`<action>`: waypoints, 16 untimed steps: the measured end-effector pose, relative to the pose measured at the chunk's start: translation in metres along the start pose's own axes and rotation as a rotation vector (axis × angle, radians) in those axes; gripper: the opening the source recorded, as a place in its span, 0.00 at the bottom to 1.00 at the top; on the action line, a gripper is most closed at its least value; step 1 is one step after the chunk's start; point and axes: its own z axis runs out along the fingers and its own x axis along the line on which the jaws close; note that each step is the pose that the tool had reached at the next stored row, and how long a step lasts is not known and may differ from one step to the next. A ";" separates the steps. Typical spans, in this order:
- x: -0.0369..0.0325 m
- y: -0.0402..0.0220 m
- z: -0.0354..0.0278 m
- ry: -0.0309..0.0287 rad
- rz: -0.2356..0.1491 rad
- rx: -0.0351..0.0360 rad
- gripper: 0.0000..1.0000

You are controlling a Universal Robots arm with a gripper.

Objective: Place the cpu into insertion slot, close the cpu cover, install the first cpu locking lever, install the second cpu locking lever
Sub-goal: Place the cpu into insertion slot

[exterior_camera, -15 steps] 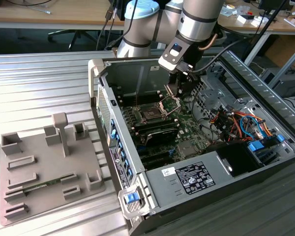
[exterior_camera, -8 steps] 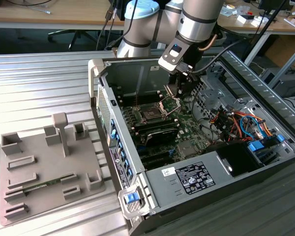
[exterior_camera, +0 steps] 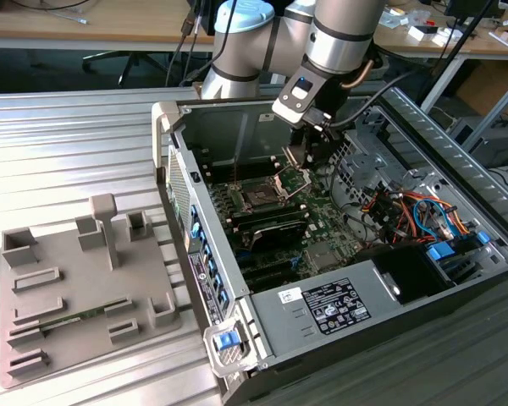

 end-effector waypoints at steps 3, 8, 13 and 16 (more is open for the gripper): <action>0.0000 0.0000 0.0005 0.0001 0.000 0.0000 0.55; 0.0000 -0.0002 0.0020 0.0000 0.000 0.0000 0.55; 0.0000 -0.0003 0.0030 0.0000 0.000 0.0000 0.55; -0.0001 -0.0004 0.0047 0.0000 0.000 0.0000 0.55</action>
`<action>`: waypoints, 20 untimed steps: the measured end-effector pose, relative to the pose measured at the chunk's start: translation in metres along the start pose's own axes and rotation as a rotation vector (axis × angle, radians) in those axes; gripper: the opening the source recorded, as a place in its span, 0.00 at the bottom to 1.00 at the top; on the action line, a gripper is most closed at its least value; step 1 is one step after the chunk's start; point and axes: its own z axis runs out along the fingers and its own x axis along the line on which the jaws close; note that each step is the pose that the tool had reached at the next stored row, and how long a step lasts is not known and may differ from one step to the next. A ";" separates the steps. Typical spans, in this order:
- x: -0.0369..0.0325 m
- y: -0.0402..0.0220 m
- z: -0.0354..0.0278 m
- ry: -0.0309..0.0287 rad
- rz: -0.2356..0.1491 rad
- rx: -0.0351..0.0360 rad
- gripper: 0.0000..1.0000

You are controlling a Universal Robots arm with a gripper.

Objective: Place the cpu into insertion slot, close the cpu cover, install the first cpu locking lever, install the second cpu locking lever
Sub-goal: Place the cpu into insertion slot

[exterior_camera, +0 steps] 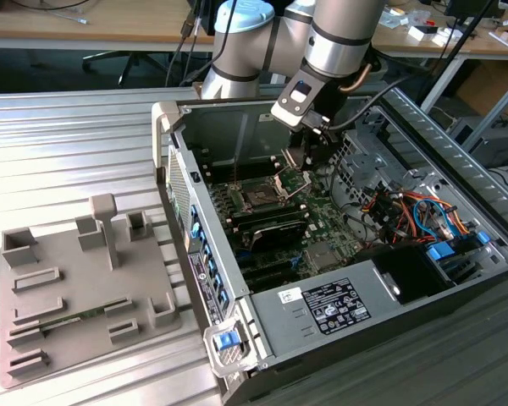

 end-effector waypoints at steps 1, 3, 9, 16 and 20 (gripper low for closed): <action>0.0000 0.0000 0.0001 0.0000 0.000 0.0000 0.55; 0.0000 0.0000 0.0005 0.0000 0.000 0.0000 0.55; 0.0000 -0.0001 0.0016 0.0000 0.000 0.0000 0.55; -0.0001 -0.0005 0.0052 0.0000 0.000 0.0000 0.55; -0.0001 -0.0005 0.0061 0.0000 0.000 0.0000 0.55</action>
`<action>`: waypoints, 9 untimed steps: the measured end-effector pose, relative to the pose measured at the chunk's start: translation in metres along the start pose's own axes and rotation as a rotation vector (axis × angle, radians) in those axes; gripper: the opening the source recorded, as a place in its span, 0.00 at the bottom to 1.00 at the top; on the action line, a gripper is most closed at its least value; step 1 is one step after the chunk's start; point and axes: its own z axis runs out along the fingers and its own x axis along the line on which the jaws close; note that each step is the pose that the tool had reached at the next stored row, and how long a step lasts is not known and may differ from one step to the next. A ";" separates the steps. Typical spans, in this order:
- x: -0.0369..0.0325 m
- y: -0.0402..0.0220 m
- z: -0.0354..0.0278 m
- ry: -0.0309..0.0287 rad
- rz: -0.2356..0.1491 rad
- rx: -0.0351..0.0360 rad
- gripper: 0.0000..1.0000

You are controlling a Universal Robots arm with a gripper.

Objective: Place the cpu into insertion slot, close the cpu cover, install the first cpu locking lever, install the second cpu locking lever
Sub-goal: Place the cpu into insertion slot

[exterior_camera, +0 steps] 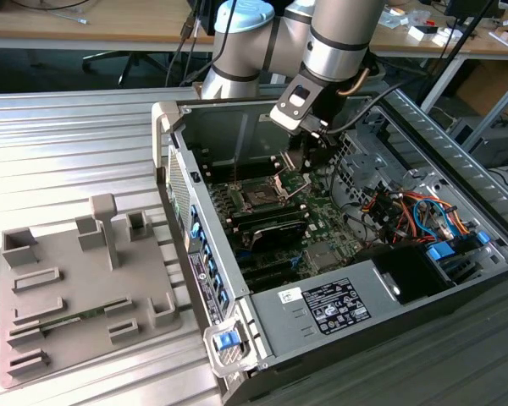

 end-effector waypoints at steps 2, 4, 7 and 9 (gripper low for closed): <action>0.0000 0.0000 0.0003 0.0000 0.000 0.0001 0.55; 0.0000 -0.0001 0.0008 0.0001 0.000 0.0000 0.55; 0.0000 -0.0001 0.0013 0.0000 0.000 0.0000 0.55; 0.0000 -0.0001 0.0016 0.0000 0.000 0.0000 0.55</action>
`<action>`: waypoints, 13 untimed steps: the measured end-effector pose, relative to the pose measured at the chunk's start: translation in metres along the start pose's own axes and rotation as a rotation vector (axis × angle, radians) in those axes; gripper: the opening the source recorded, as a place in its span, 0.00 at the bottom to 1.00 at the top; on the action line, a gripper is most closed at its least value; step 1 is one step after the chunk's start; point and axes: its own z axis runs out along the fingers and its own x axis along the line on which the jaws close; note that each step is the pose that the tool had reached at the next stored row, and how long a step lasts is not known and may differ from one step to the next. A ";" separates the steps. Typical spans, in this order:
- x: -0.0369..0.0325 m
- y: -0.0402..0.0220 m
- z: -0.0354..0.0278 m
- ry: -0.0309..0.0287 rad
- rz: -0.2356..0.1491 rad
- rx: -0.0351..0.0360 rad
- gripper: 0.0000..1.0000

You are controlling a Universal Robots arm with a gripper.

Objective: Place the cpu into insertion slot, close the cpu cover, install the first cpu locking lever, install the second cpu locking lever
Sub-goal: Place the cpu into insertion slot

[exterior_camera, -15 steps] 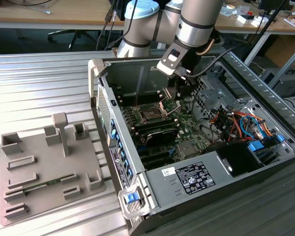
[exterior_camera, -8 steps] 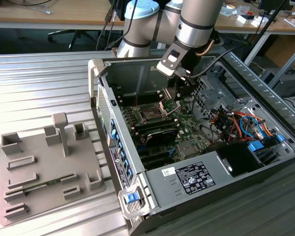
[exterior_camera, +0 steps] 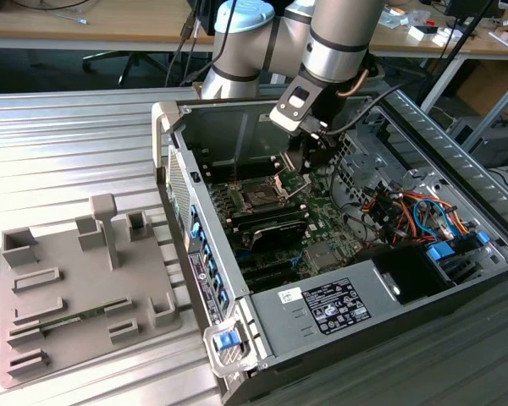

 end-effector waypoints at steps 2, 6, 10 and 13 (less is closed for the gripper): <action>0.0000 0.0000 0.0005 0.0000 0.000 0.0000 0.55; 0.0000 -0.0001 0.0014 0.0000 0.000 0.0000 0.55; -0.0001 -0.0003 0.0037 0.0000 0.000 0.0000 0.55; -0.0001 -0.0004 0.0041 0.0000 0.000 0.0000 0.55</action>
